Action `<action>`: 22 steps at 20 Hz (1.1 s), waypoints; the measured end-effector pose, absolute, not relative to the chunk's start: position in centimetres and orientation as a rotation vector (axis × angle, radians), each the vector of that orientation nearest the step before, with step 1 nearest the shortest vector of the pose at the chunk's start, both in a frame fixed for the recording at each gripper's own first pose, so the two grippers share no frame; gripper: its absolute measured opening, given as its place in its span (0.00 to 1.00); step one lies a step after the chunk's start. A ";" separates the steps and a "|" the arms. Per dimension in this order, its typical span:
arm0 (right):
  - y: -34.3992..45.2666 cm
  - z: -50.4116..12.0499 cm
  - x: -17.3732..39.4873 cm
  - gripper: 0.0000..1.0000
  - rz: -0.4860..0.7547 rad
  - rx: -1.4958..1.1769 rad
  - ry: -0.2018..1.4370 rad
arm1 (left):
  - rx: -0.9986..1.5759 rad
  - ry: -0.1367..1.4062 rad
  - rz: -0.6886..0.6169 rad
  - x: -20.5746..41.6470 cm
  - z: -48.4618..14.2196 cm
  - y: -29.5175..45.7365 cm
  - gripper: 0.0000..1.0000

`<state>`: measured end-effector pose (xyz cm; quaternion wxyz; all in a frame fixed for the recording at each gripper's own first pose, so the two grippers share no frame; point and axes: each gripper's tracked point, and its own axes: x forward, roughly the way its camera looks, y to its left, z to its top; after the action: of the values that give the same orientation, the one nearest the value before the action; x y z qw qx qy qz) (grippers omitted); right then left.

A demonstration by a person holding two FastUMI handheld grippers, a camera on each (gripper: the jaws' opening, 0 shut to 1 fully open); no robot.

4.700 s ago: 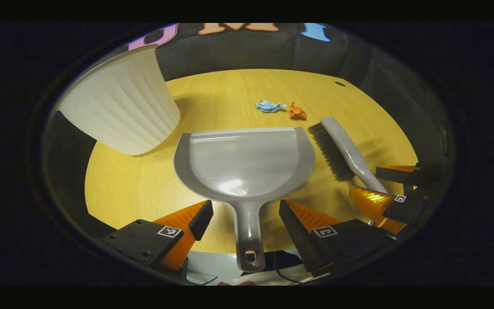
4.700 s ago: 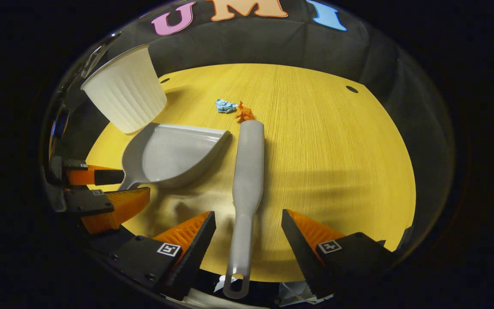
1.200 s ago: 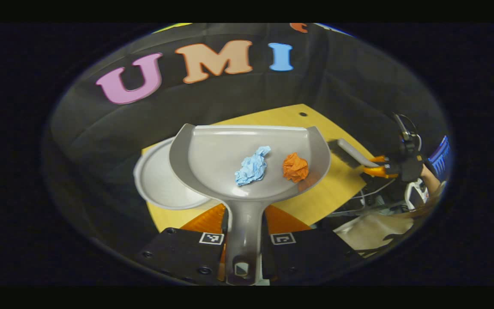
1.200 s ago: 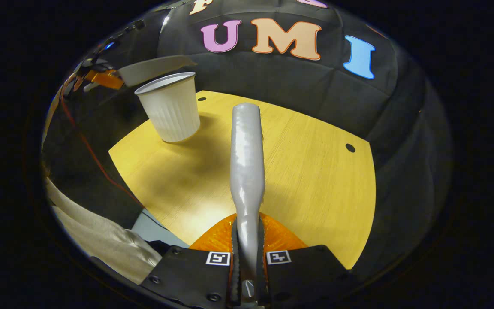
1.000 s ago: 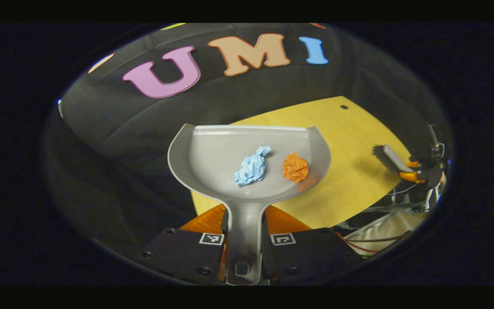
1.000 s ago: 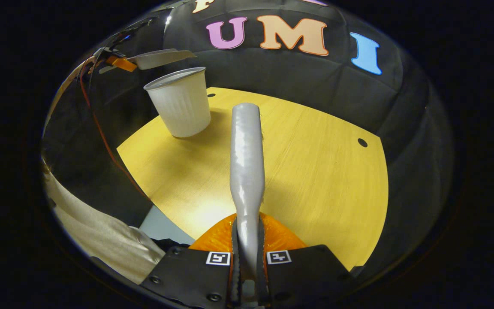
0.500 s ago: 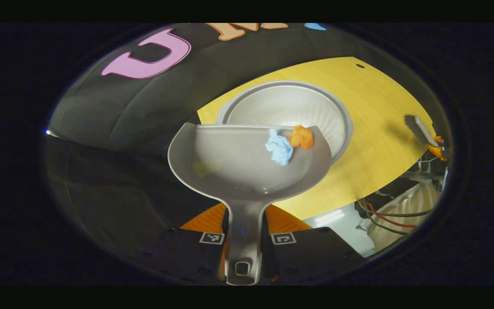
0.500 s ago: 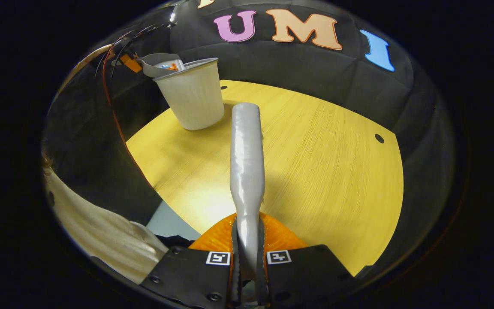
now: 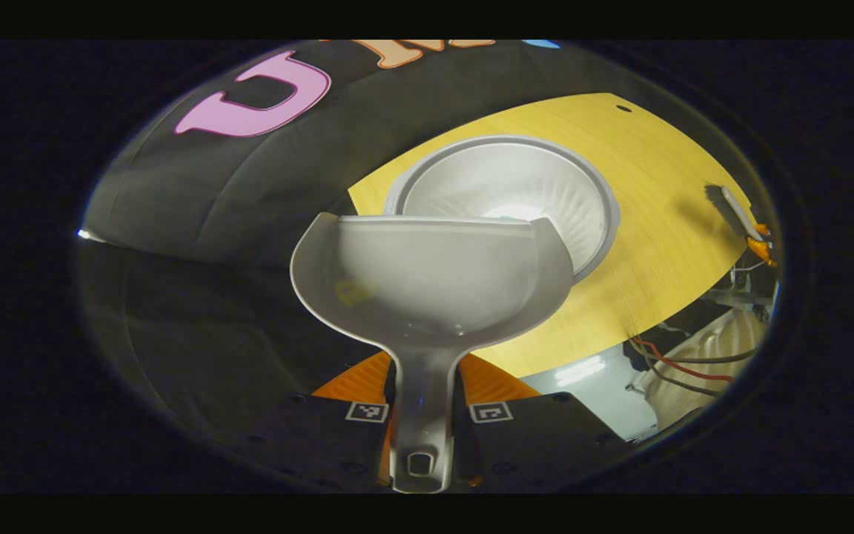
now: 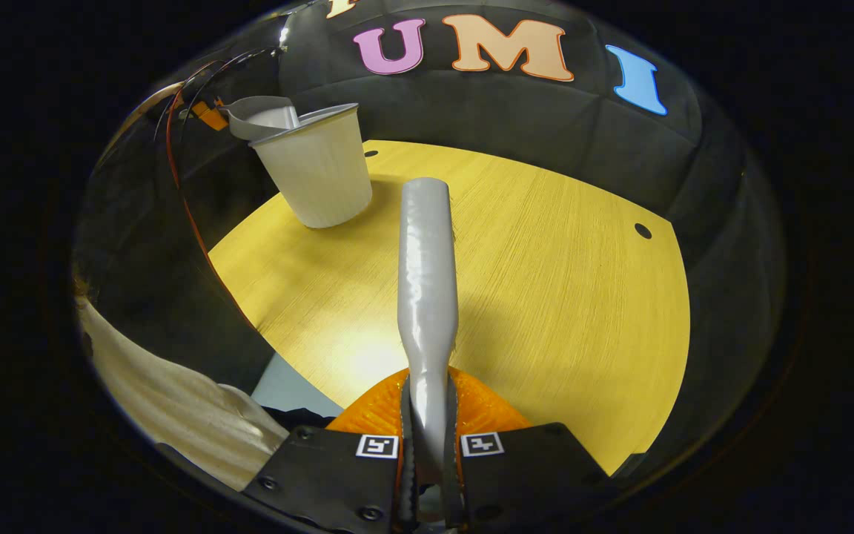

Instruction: Pick up the small broom and dustpan from the desktop, sweep the trash into the dustpan with the broom, and then empty the trash into the garbage bin.

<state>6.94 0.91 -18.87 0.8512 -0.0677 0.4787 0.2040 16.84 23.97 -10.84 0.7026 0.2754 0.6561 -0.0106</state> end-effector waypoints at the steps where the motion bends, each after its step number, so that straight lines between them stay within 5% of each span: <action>1: 0.9 -18.6 6.8 0.17 0.431 -0.141 1.004 | 0.585 1.439 -0.022 17.1 -11.0 23.7 0.26; 11: 0.0 -17.2 8.4 0.17 0.354 -0.019 0.957 | 0.255 1.069 -0.224 22.0 -8.2 9.0 0.25; 16: -1.5 -18.2 8.1 0.17 0.286 0.076 0.959 | 0.083 1.058 -0.415 21.3 -12.5 -2.8 0.25; 22: -1.1 -20.8 7.2 0.17 0.261 0.119 0.995 | -0.027 1.132 -0.332 15.4 -21.9 -6.9 0.26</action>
<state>7.24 -1.12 -20.80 0.8689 0.0568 0.4757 0.1247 15.43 -6.94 -21.92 0.8308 -0.0127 0.5339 -0.1565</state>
